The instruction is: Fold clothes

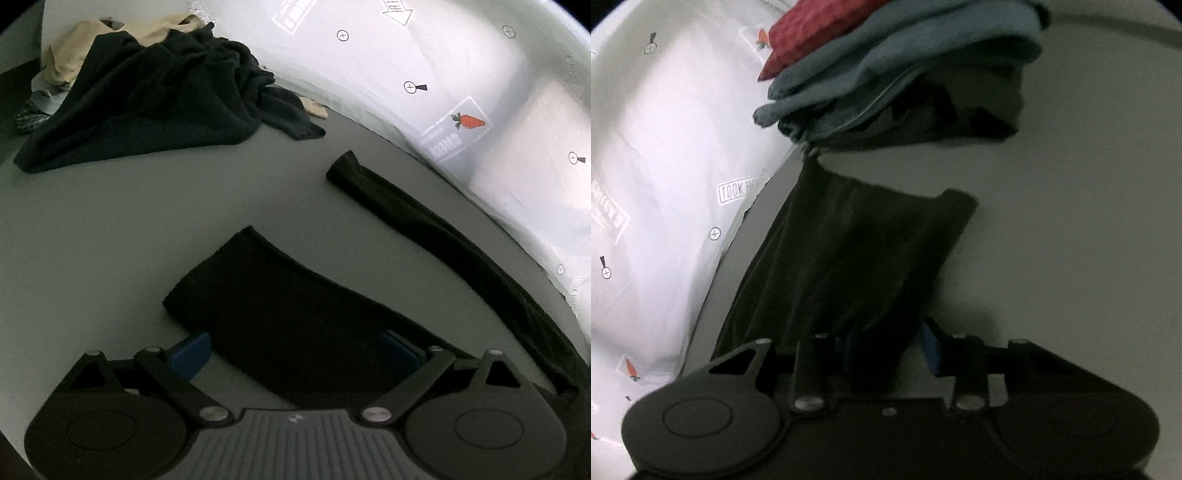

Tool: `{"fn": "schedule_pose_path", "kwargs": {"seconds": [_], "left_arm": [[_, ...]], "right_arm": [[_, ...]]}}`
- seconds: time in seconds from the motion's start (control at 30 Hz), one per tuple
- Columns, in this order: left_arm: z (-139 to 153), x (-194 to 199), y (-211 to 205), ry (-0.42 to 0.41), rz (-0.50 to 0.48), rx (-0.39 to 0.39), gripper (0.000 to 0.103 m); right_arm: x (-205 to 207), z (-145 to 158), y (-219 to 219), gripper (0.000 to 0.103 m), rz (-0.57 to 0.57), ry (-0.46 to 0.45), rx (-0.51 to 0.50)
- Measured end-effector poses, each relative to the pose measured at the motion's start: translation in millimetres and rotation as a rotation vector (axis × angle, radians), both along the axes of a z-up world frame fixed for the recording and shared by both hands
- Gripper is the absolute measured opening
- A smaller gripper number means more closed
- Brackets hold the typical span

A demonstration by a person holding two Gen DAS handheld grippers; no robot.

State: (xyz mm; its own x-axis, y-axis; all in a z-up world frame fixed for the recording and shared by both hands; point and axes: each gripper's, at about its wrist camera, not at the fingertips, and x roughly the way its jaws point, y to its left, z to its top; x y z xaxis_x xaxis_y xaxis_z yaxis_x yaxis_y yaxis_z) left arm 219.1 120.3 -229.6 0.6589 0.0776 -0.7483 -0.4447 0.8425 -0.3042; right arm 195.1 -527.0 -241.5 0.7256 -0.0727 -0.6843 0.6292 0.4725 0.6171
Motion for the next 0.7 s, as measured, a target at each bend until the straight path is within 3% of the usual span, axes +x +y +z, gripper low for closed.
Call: {"fn": "schedule_pose_path", "kwargs": {"seconds": [0.1, 0.17, 0.23, 0.3, 0.4, 0.6, 0.7], "left_arm": [[-3.6, -1.1, 6.3, 0.006, 0.031, -0.016, 0.090], [-7.6, -1.7, 13.1, 0.007, 0.061, -0.029, 0.076], [-11.9, -1.7, 20.3, 0.006, 0.089, -0.045, 0.073], [-16.0, -1.7, 25.5, -0.006, 0.105, -0.061, 0.073], [-17.3, 1.8, 26.0, -0.006, 0.129, -0.052, 0.073], [-14.2, 10.1, 20.9, 0.056, 0.172, 0.005, 0.075], [-10.9, 8.3, 26.2, 0.072, 0.208, 0.036, 0.075]], "right_arm": [[-0.5, -1.6, -0.9, 0.039, -0.030, -0.019, 0.021], [-3.7, -5.1, -4.5, 0.039, -0.069, -0.043, 0.070], [-2.4, -5.8, -9.4, 0.028, -0.089, -0.028, 0.105], [1.7, -6.0, -14.1, 0.016, -0.094, 0.020, 0.117], [1.5, -11.0, -23.6, 0.009, -0.087, 0.025, 0.162], [-12.5, -30.0, -43.6, 0.007, -0.143, -0.044, 0.362], [-13.1, -29.8, -42.3, 0.006, -0.148, -0.048, 0.362]]}}
